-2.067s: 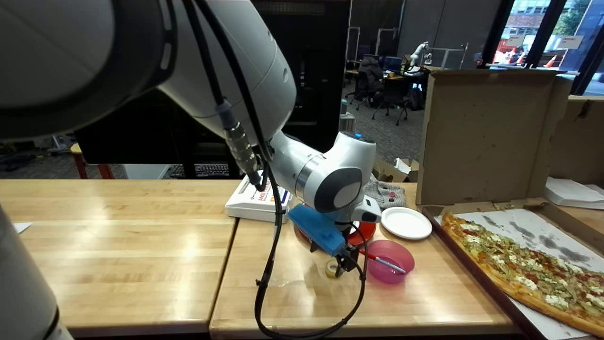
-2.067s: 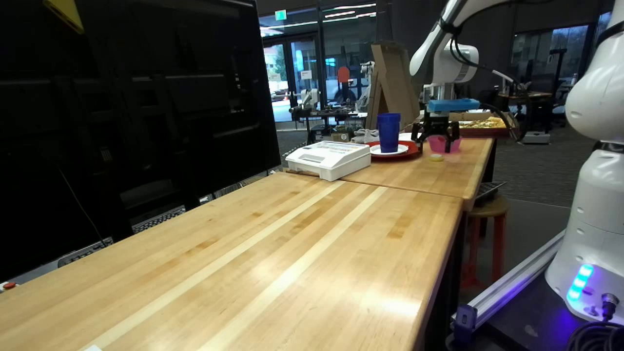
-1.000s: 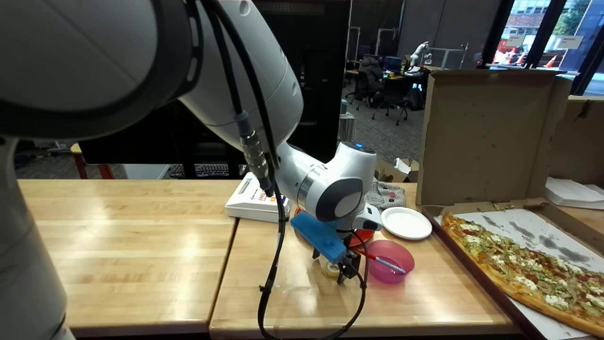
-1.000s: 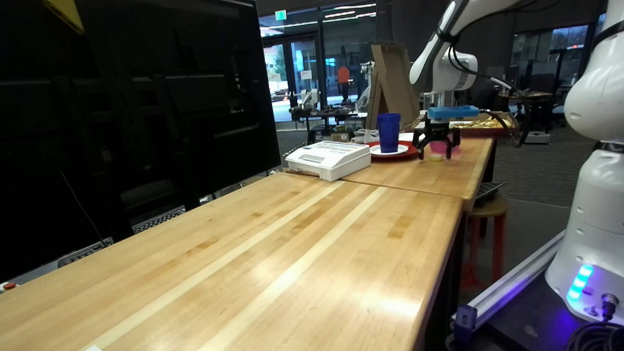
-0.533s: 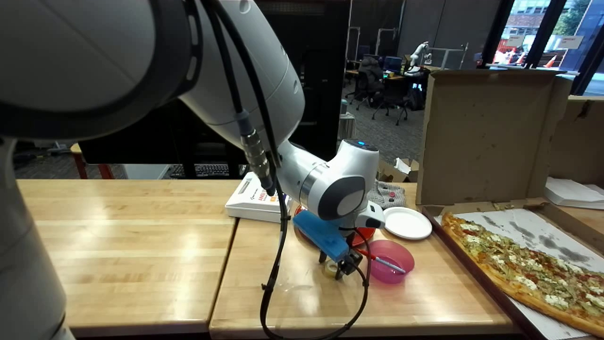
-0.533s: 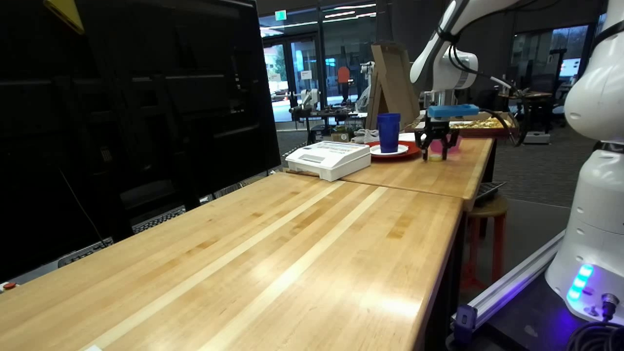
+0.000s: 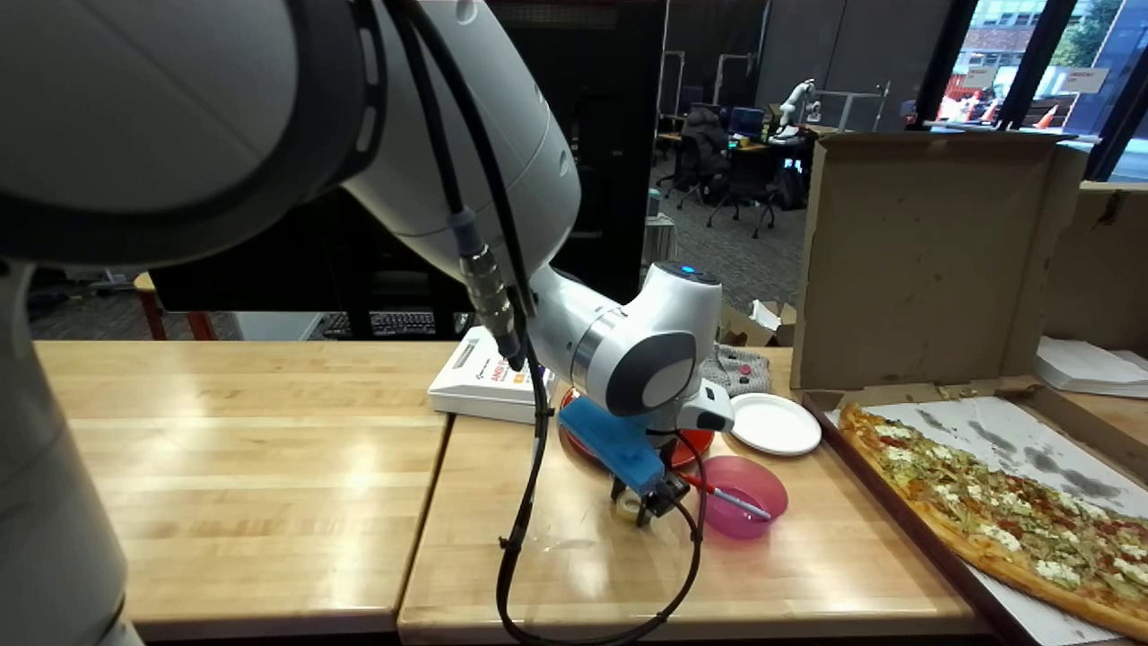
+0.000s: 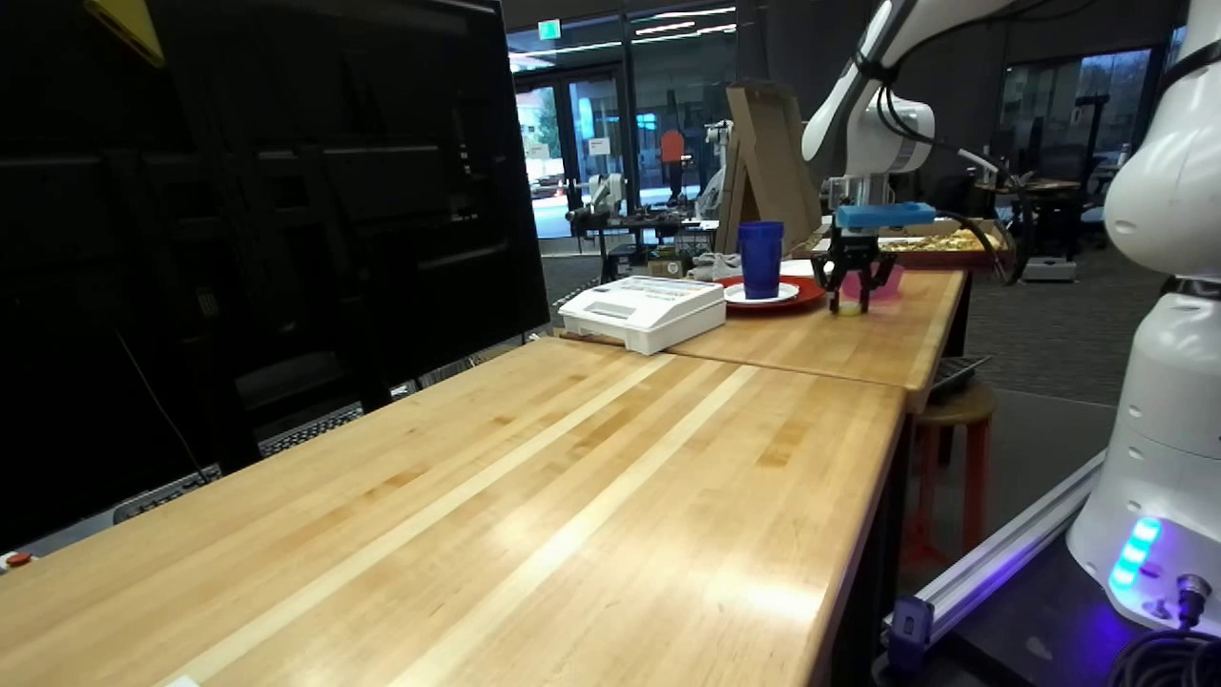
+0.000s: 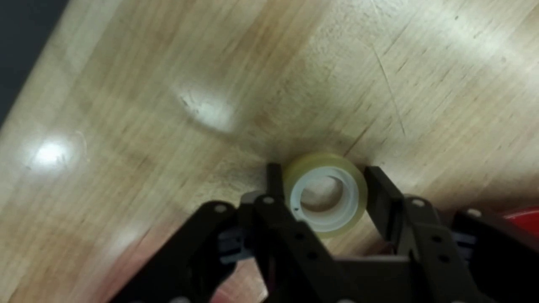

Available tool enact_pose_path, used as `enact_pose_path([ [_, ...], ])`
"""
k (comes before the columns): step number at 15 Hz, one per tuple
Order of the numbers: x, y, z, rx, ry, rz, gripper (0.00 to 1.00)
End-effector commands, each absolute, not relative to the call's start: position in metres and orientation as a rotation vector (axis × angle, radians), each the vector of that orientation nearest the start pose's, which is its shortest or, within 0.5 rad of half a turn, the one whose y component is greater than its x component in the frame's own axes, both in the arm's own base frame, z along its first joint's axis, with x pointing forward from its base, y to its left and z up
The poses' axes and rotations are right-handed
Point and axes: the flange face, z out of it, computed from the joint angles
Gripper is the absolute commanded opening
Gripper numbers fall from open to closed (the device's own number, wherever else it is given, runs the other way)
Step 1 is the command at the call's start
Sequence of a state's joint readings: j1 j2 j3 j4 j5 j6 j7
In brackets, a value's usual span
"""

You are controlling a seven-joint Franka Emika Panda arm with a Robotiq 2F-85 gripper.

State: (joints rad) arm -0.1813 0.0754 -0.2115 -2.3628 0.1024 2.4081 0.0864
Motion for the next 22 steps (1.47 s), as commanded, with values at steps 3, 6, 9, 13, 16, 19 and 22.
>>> enact_pose_path([
  [3, 0.461, -0.191, 0.305, -2.969, 0.865, -0.001, 0.25],
  [6, 0.459, -0.190, 0.311, -2.976, 0.873, -0.003, 0.25],
  [9, 0.458, -0.188, 0.318, -2.985, 0.872, -0.023, 0.25],
  [13, 0.456, -0.189, 0.332, -2.995, 0.867, -0.043, 0.25],
  [16, 0.456, -0.192, 0.346, -3.003, 0.869, -0.082, 0.25],
  [19, 0.455, -0.194, 0.362, -3.008, 0.867, -0.135, 0.25],
  [22, 0.454, -0.197, 0.380, -3.010, 0.875, -0.194, 0.25],
])
